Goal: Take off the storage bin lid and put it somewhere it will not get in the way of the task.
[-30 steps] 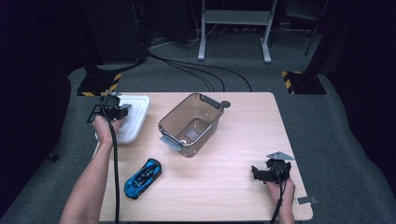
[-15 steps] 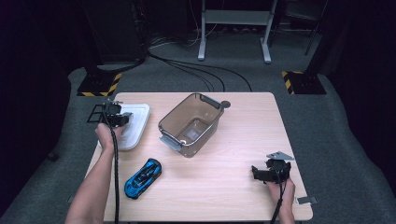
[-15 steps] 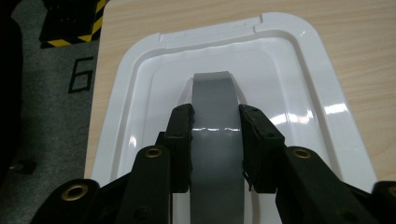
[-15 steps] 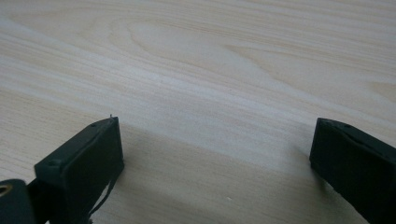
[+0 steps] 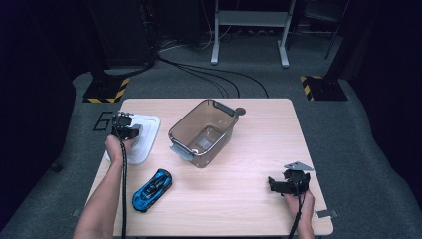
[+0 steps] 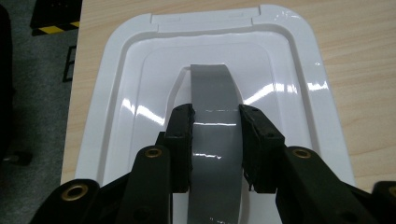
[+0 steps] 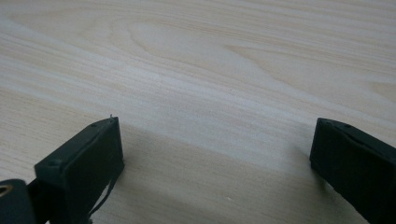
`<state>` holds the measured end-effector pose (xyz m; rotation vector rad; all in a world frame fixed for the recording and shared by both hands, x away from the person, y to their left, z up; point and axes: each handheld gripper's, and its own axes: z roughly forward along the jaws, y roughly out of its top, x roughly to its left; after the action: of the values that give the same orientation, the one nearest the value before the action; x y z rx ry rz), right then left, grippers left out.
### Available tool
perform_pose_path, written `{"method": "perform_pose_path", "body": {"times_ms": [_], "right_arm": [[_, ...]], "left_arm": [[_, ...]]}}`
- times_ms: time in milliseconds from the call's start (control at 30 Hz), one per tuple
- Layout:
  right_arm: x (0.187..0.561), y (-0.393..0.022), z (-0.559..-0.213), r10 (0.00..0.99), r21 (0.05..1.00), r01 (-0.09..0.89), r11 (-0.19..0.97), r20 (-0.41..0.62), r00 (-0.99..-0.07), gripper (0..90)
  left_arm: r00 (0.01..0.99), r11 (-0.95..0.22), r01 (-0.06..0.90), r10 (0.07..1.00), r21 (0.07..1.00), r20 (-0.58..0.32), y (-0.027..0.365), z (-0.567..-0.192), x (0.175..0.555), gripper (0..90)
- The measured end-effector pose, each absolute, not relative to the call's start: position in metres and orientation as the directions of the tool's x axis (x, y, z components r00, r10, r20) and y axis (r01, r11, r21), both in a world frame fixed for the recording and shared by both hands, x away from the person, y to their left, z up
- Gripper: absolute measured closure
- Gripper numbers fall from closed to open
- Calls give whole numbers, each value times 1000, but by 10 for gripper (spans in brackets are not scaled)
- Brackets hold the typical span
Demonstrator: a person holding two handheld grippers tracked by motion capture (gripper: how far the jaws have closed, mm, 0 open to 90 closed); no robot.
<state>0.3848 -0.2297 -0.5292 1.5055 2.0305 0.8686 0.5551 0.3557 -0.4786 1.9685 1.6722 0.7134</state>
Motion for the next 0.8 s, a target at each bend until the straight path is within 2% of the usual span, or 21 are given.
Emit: {"method": "perform_pose_path", "body": {"times_ms": [133,367,500,600,800], "right_arm": [[385,-230,-529,956,722,662,200,3,-293,20],[385,-230,-529,956,722,662,201,3,-293,20],[385,-230,-529,956,722,662,200,4,-293,20],[385,-230,-529,956,722,662,201,3,-293,20],[385,-229,-529,957,721,663,201,0,-290,20]], "left_arm": [[135,-164,749,986,642,94,357,-478,555,647],[155,-154,750,986,643,56,363,-468,547,319],[189,-173,735,981,655,47,360,-457,539,197],[219,-200,720,974,665,57,358,-449,532,152],[256,-215,701,966,680,42,354,-441,516,133]]}}
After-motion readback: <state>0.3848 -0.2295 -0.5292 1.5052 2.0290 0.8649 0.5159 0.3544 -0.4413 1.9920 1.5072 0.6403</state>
